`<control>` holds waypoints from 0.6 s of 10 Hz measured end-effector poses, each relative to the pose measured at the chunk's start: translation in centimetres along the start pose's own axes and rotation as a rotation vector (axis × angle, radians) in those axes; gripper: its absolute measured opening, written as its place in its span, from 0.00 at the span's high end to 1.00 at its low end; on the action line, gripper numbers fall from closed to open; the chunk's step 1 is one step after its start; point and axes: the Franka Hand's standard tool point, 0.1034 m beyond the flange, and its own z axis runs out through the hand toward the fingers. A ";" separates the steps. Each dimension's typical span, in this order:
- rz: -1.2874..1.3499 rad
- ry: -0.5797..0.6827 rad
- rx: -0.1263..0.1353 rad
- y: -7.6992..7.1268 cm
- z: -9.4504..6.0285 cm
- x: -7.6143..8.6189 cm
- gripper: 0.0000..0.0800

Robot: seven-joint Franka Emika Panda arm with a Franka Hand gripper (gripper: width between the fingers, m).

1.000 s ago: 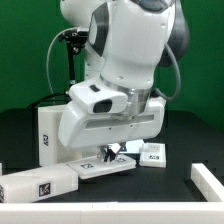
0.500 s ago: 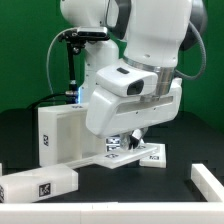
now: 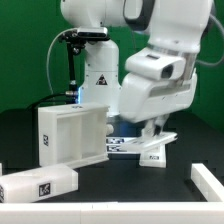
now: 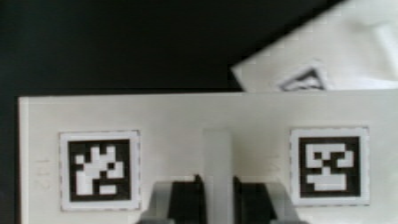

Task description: Assemble cabinet

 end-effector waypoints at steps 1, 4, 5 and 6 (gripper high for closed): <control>0.082 0.076 -0.021 -1.0 0.3 0.2 0.92; 0.010 0.072 -0.028 -1.4 0.6 0.1 0.92; -0.110 0.111 -0.058 -2.8 0.2 1.6 0.92; -0.252 0.109 -0.071 -5.0 0.0 2.4 0.92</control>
Offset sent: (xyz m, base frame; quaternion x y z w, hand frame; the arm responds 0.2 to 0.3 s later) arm 0.0000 0.0000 0.0000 0.0000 0.0000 0.0000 1.0000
